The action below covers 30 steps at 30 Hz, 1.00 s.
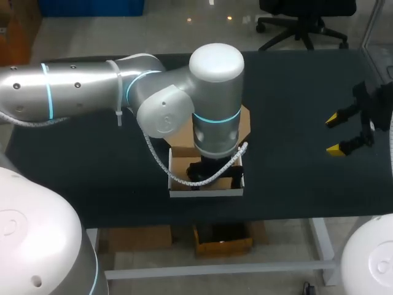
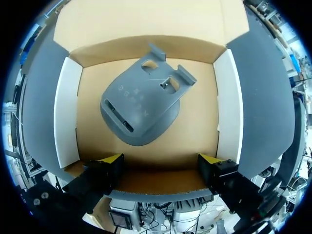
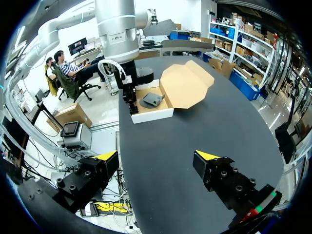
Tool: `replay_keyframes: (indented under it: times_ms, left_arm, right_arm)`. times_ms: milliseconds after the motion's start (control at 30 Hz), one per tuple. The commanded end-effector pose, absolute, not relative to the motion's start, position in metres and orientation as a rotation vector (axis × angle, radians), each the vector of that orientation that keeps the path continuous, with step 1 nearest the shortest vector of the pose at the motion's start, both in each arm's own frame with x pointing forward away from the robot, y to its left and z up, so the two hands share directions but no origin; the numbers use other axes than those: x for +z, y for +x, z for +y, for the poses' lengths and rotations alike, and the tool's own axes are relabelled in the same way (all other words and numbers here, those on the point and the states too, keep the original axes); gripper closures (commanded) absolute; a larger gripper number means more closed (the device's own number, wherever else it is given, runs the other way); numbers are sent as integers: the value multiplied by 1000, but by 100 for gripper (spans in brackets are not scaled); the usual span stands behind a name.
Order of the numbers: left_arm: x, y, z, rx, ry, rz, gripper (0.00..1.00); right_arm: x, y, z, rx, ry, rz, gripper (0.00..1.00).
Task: Assemble the packaging by folding the flat box into shape, placing the metal phone stand inside, and closing the box properly
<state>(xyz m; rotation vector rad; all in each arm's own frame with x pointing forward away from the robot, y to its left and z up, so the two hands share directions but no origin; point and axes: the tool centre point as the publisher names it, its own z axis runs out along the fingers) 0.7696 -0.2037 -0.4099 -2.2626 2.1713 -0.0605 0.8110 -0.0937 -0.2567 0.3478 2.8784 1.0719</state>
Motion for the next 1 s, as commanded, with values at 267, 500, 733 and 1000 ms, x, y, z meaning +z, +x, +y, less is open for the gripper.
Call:
replay_keyframes:
  times_ms: [267,500,733,1000]
  left_arm:
    - [-403,772,-203,-95,-2198,2154,0]
    - [-384,771,-196,-180,-2125,2150,0]
    - [-361,766,-181,-303,-2006,2234,0]
    - [-339,771,-154,-430,-1838,2375,0]
  right_arm:
    - [-256,811,-94,1073,347,2880,0]
    - [-256,811,-94,1073,347,2880,0]
    - [-256,811,-94,1073,347,2880,0]
    - [-256,811,-94,1073,347,2880,0]
